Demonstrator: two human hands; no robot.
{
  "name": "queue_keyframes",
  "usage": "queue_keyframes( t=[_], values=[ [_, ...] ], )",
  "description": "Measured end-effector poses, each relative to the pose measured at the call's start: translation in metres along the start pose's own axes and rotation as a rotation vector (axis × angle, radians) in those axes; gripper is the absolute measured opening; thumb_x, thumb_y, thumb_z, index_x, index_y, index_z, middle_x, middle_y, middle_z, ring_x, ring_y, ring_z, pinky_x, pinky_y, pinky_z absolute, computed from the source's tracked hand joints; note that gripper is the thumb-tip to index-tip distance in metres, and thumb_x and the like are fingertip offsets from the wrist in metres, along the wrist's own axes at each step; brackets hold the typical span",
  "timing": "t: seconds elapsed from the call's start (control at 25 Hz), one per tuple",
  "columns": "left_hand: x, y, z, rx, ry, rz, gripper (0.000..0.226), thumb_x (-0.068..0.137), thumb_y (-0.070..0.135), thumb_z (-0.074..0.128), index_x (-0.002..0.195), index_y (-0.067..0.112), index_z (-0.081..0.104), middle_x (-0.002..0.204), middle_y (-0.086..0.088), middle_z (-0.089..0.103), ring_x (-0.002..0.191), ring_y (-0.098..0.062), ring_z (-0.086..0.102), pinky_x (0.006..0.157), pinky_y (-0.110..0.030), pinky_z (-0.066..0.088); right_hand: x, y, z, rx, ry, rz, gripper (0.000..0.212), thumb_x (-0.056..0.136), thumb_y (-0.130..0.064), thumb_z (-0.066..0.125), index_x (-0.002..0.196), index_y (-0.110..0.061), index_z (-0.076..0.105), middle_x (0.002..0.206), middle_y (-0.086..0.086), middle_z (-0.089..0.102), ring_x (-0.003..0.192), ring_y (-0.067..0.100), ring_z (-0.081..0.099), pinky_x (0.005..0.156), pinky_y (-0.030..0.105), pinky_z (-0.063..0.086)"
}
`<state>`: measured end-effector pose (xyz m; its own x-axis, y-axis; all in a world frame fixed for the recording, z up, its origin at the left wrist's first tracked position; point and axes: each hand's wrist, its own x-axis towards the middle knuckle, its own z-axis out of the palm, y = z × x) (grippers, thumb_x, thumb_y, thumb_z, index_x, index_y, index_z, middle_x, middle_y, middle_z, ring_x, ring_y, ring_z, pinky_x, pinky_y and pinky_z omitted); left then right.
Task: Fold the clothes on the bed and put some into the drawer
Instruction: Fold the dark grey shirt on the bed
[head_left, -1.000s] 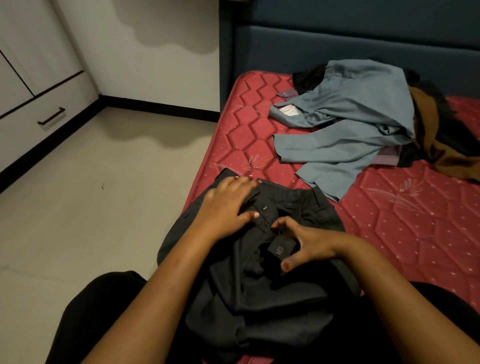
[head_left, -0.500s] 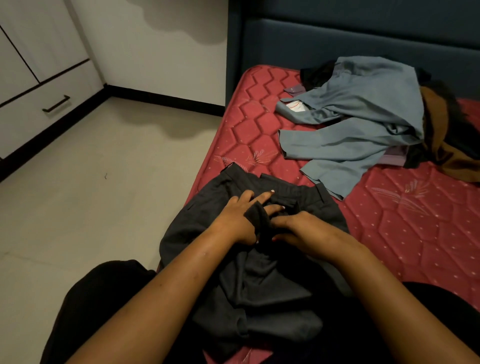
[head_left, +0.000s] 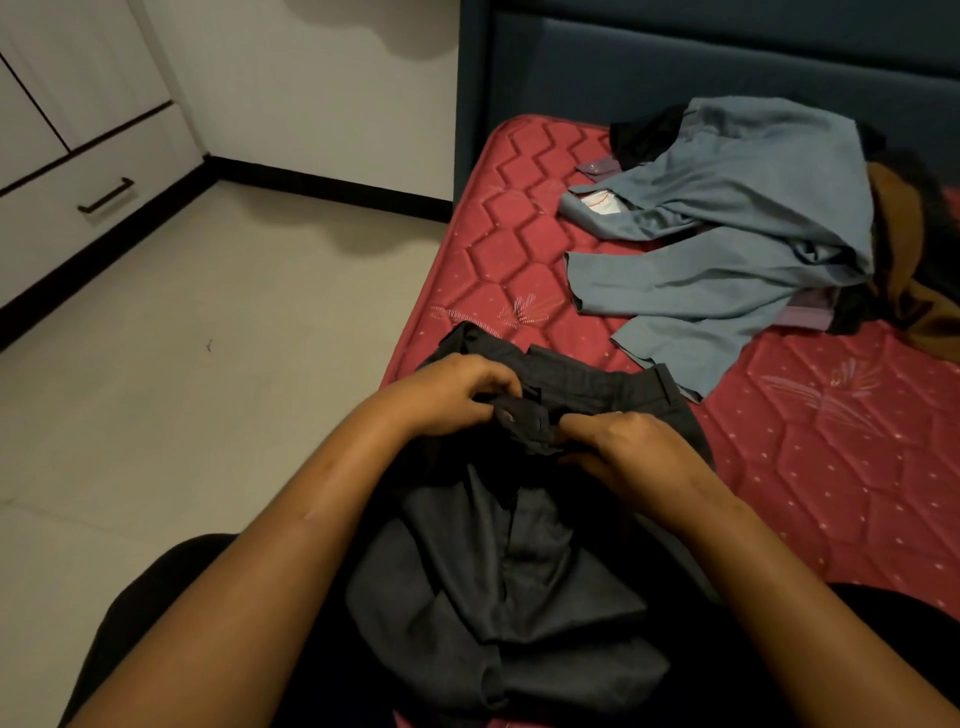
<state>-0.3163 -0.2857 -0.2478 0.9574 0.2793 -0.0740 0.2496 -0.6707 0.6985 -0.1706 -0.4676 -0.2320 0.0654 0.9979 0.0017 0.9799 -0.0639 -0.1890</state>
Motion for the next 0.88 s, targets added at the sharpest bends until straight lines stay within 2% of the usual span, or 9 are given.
queue_keyframes(
  t=[0.08,0.16,0.24,0.32,0.44,0.56,0.72,0.8,0.88],
  values=[
    [-0.001,-0.004,-0.005,-0.06,0.012,-0.036,0.015,0.083,0.01,0.07,0.092,0.022,0.067,0.085,0.011,0.066,0.08,0.001,0.059,0.082,-0.025,0.047,-0.002,-0.006,-0.006,0.019,0.073,-0.143,0.022,0.08,-0.028,0.048,0.09,-0.026,0.068,0.083,-0.002,0.069,0.076,0.025,0.066,0.059,0.035,0.054],
    [-0.001,0.0,-0.006,-0.113,0.022,-0.06,0.015,0.084,0.015,0.072,0.084,0.028,0.064,0.081,0.015,0.066,0.076,0.007,0.059,0.08,-0.02,0.045,-0.004,-0.014,-0.007,-0.002,0.076,-0.248,0.032,0.079,-0.028,0.044,0.092,-0.028,0.073,0.087,-0.006,0.07,0.076,0.018,0.067,0.061,0.027,0.054],
    [0.001,0.01,0.0,-0.156,0.027,-0.055,0.013,0.085,0.014,0.071,0.085,0.026,0.065,0.084,0.013,0.068,0.079,0.006,0.061,0.082,-0.019,0.046,-0.002,-0.02,-0.004,0.014,0.083,-0.159,0.039,0.082,-0.038,0.038,0.098,-0.03,0.072,0.092,-0.006,0.07,0.083,0.018,0.067,0.067,0.029,0.055],
    [0.001,0.022,0.006,-0.188,0.036,-0.041,0.01,0.088,0.011,0.068,0.097,0.016,0.066,0.086,0.004,0.071,0.078,0.001,0.063,0.079,-0.019,0.049,0.003,-0.019,-0.001,0.087,0.109,-0.005,0.046,0.08,-0.048,0.031,0.098,-0.027,0.068,0.09,-0.002,0.069,0.087,0.023,0.065,0.07,0.039,0.054],
    [-0.01,0.026,-0.001,-0.421,-0.136,-0.079,0.035,0.09,-0.006,0.057,0.119,0.013,0.052,0.07,0.003,0.062,0.062,-0.002,0.055,0.061,-0.019,0.044,0.005,-0.013,0.005,0.112,0.121,-0.007,0.04,0.08,-0.045,0.035,0.089,-0.021,0.065,0.082,-0.001,0.067,0.081,0.024,0.063,0.066,0.04,0.051],
    [-0.022,0.021,-0.007,-0.655,-0.3,-0.109,0.057,0.085,-0.023,0.046,0.12,0.022,0.043,0.081,-0.005,0.064,0.077,-0.015,0.058,0.069,-0.024,0.047,0.006,-0.007,0.007,0.09,0.145,-0.033,0.035,0.08,-0.038,0.04,0.091,-0.022,0.068,0.08,0.001,0.067,0.078,0.024,0.063,0.066,0.037,0.053],
    [-0.018,0.023,-0.002,-0.488,-0.062,-0.124,0.046,0.084,-0.013,0.06,0.107,0.026,0.049,0.078,-0.002,0.066,0.071,-0.007,0.062,0.07,-0.02,0.05,0.005,-0.007,0.009,0.148,0.244,-0.138,0.024,0.085,-0.024,0.048,0.092,-0.018,0.07,0.086,-0.002,0.068,0.078,0.019,0.063,0.072,0.033,0.051],
    [-0.016,0.024,-0.004,-0.186,0.068,-0.116,0.038,0.082,0.002,0.069,0.106,0.023,0.05,0.075,0.005,0.064,0.068,-0.005,0.061,0.068,-0.018,0.047,0.001,-0.008,0.01,0.198,0.301,-0.168,0.022,0.088,-0.022,0.049,0.094,-0.019,0.07,0.091,-0.005,0.068,0.084,0.014,0.061,0.076,0.031,0.047],
    [-0.016,0.027,-0.004,0.139,0.194,-0.082,0.035,0.082,0.016,0.07,0.11,0.019,0.05,0.074,0.008,0.059,0.069,-0.01,0.056,0.068,-0.024,0.043,0.0,-0.007,0.009,0.248,0.363,-0.155,0.021,0.088,-0.022,0.05,0.096,-0.02,0.07,0.094,-0.006,0.067,0.087,0.011,0.059,0.078,0.028,0.045]
  ],
)
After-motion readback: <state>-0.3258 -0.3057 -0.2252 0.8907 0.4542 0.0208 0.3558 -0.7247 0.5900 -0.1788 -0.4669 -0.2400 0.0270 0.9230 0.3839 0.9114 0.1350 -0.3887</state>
